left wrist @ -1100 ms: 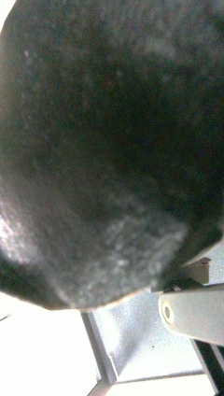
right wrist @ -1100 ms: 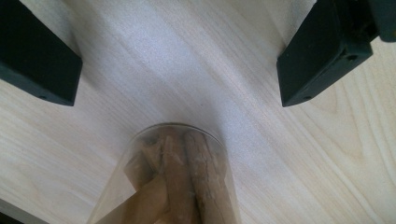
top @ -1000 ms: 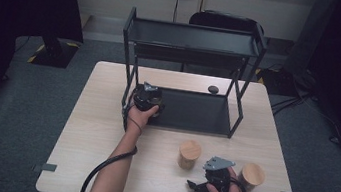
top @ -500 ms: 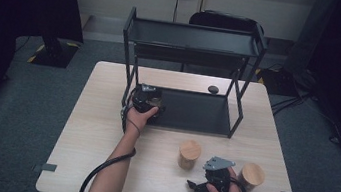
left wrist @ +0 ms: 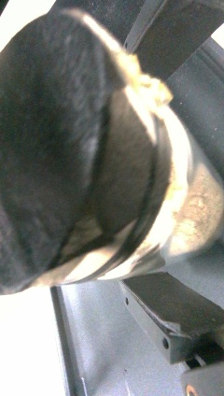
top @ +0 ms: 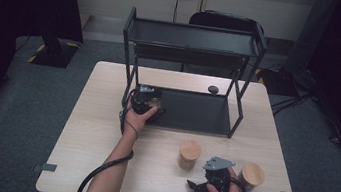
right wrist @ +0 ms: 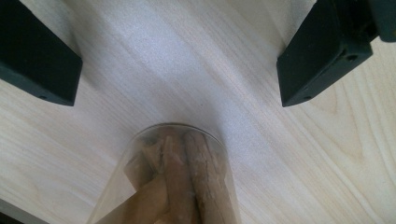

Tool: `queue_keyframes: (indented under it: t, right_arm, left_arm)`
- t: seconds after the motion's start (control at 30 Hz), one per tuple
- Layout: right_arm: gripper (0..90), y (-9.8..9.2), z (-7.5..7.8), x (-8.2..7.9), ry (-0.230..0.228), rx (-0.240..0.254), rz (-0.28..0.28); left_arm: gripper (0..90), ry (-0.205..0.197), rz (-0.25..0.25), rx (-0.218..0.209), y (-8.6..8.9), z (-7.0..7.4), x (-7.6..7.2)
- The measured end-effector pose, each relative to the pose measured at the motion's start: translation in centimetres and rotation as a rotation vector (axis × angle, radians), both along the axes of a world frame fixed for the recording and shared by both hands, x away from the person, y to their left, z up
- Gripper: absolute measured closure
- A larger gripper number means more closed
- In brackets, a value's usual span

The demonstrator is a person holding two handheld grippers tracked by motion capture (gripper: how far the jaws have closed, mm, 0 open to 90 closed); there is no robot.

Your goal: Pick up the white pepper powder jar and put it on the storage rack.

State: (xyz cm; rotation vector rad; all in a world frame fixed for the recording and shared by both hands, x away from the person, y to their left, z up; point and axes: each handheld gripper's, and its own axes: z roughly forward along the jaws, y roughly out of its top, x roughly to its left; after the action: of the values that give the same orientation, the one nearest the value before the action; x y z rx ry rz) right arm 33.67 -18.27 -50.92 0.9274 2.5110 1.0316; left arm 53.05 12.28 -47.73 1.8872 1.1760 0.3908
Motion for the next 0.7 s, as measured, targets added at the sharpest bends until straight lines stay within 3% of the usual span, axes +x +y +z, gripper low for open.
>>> queue_keyframes:
  t: [0.7]
  right_arm:
    - [0.0,0.0,0.0,0.0,0.0,-0.001,0.001]
  left_arm:
    - [2.0,0.014,-0.008,0.013,0.2,0.0,-1.3]
